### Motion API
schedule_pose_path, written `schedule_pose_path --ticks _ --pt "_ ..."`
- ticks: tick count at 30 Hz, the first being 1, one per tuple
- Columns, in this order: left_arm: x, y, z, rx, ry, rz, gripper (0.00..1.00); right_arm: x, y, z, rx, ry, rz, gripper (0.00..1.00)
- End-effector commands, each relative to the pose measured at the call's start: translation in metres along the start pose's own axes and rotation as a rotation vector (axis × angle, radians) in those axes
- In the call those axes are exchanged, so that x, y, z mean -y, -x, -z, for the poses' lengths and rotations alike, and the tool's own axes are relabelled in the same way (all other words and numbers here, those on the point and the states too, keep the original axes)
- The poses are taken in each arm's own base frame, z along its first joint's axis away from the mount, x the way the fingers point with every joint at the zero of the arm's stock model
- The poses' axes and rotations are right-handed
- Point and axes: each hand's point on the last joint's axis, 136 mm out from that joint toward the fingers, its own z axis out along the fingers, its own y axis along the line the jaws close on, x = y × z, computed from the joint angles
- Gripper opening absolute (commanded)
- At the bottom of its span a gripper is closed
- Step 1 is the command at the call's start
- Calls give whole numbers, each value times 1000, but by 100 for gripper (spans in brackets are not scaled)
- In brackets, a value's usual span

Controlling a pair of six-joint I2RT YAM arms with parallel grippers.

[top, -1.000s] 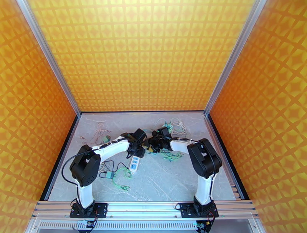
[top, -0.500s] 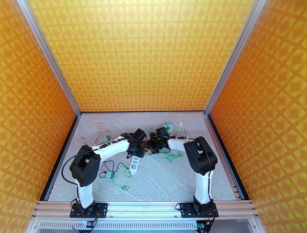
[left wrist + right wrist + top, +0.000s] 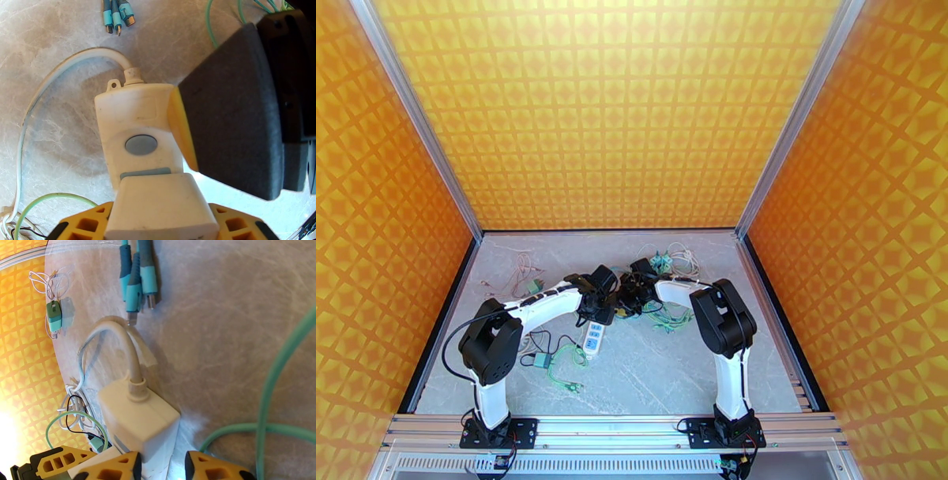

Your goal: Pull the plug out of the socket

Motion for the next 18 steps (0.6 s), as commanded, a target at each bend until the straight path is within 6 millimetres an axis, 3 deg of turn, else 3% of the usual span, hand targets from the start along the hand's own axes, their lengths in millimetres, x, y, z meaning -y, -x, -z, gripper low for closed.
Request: schedule_pose_path --ticks 1,18 --pt "15 12 22 57 -72 -9 40 79 -26 -18 -56 -270 -112 34" --pt "-5 26 50 85 -42 62 40 93 -31 -14 -50 -341 -101 32"
